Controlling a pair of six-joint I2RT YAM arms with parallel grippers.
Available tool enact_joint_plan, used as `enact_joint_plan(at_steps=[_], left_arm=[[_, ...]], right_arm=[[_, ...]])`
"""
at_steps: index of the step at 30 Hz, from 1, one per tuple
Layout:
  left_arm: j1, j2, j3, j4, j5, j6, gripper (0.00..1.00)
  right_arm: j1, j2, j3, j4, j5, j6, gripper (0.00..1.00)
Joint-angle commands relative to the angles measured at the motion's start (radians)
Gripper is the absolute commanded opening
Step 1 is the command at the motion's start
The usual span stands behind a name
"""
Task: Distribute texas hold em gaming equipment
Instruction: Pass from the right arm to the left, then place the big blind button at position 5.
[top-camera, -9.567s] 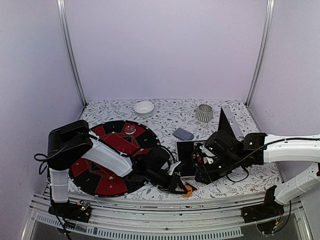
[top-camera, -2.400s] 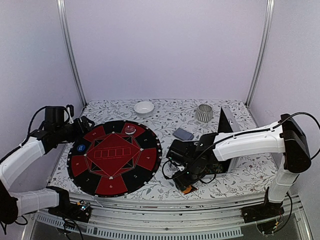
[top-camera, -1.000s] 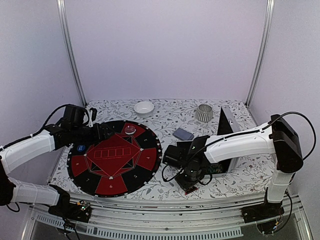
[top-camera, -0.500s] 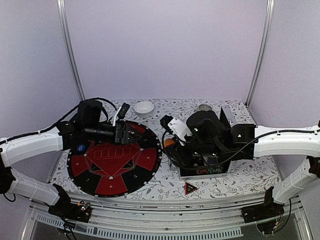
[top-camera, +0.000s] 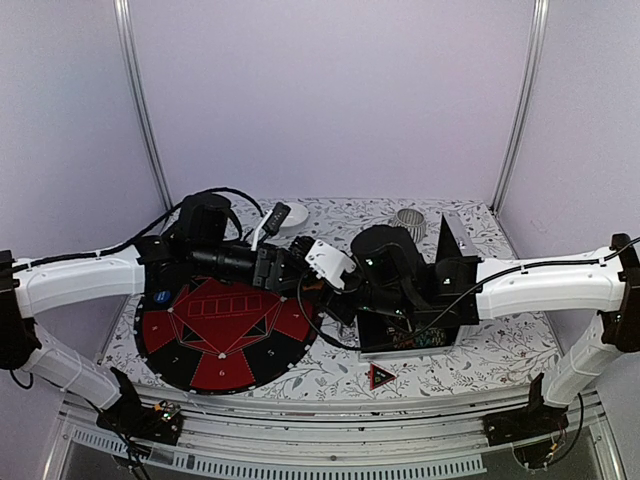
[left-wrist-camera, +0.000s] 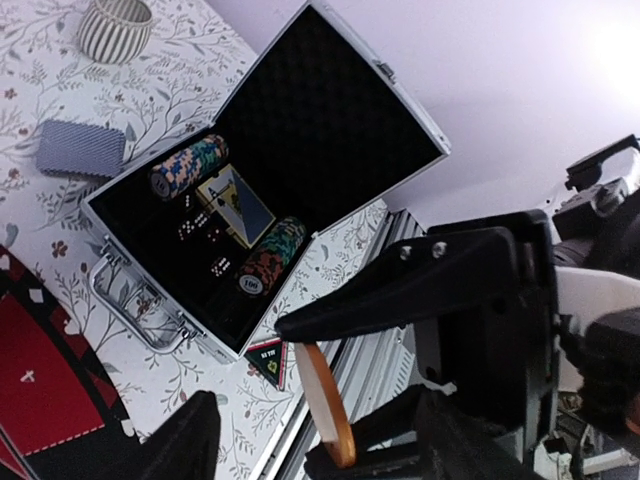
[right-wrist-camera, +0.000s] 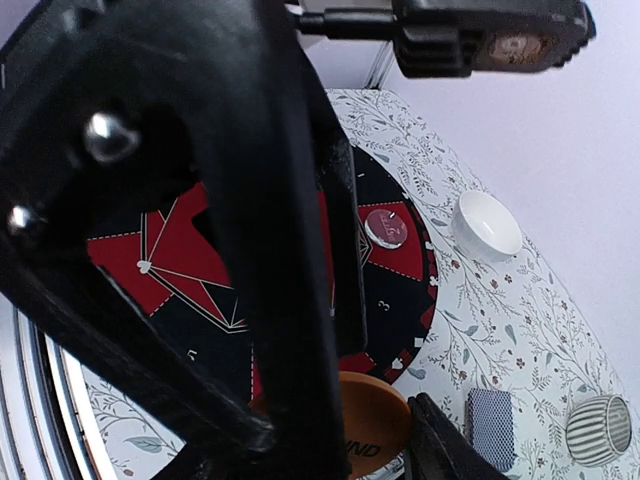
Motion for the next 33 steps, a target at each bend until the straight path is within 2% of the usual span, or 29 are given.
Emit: enact_joint_plan(at_steps=[1,5,7,9,10,14,15,16,18,19,20,28,33], left_arm=[[-0.018,0.021,0.041,-0.069,-0.073,0.040,0.61],[-0.018,0.031,0.039,-0.074,-0.088,0.037,0.39],[-0.018,0.040,0.041,-0.066,-0.047,0.033,0.25],[-0.020,0.039,0.038,-0.065,-0.020,0.026,0.05],[-0.022,0.036,0.035,-0.063,-0.012,0.019,0.00],[-0.022,0.008,0.008,-0.053,0.017,-0.010,0.00],[-0.021,-0.008,-0.001,-0.054,0.008,-0.013,0.00],[-0.021,-0.021,-0.011,-0.061,-0.015,-0.012,0.00],[-0.012,-0.044,-0.025,-0.092,-0.073,-0.004,0.00],[-0.003,-0.052,-0.037,-0.109,-0.097,-0.003,0.00],[0.013,-0.055,-0.048,-0.123,-0.110,-0.005,0.00],[0.183,-0.091,-0.264,-0.193,-0.080,-0.059,0.00],[0.230,-0.094,-0.463,-0.068,-0.027,-0.136,0.00]], right_arm=[[0.012,0.019,0.031,0.032,0.026,-0.022,0.33],[0.015,0.025,0.031,0.040,0.025,-0.020,0.33],[0.015,0.033,0.047,0.042,0.033,-0.019,0.33],[0.016,0.040,0.065,0.042,0.058,-0.017,0.33],[0.015,0.042,0.066,0.040,0.070,-0.016,0.33],[0.015,0.045,0.067,0.040,0.096,-0.012,0.32],[0.015,0.044,0.065,0.040,0.099,-0.012,0.35],[0.015,0.043,0.064,0.038,0.101,-0.011,0.44],[0.016,0.042,0.061,0.032,0.100,-0.006,0.77],[0.015,0.040,0.060,0.027,0.099,-0.002,0.96],[0.015,0.037,0.059,0.021,0.099,0.006,1.00],[-0.016,-0.059,-0.019,-0.013,0.064,0.087,0.99],[-0.051,-0.083,-0.053,-0.017,0.023,0.154,0.99]])
